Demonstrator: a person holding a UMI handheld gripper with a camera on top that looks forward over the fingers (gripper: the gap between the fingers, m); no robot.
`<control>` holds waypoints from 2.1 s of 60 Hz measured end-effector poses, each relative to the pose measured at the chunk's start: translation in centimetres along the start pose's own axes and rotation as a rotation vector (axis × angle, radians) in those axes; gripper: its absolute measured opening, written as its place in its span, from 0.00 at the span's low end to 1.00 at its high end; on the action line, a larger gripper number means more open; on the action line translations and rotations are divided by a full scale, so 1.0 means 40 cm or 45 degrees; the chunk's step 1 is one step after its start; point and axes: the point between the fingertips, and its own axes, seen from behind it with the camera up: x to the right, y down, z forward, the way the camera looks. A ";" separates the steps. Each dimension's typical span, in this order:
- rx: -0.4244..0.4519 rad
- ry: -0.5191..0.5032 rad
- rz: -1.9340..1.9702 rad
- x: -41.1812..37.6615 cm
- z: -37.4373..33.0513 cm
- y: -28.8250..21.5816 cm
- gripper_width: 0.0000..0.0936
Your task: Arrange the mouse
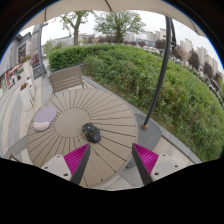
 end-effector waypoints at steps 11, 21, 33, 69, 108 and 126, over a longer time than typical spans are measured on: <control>0.008 -0.061 -0.042 -0.111 0.037 0.041 0.91; 0.047 -0.088 -0.005 -0.176 0.101 0.073 0.92; 0.166 -0.129 -0.042 -0.236 0.253 0.084 0.92; 0.165 -0.101 -0.082 -0.230 0.620 0.076 0.92; 0.108 -0.072 -0.044 -0.208 0.754 -0.024 0.71; 0.062 -0.028 0.030 -0.200 0.690 -0.080 0.58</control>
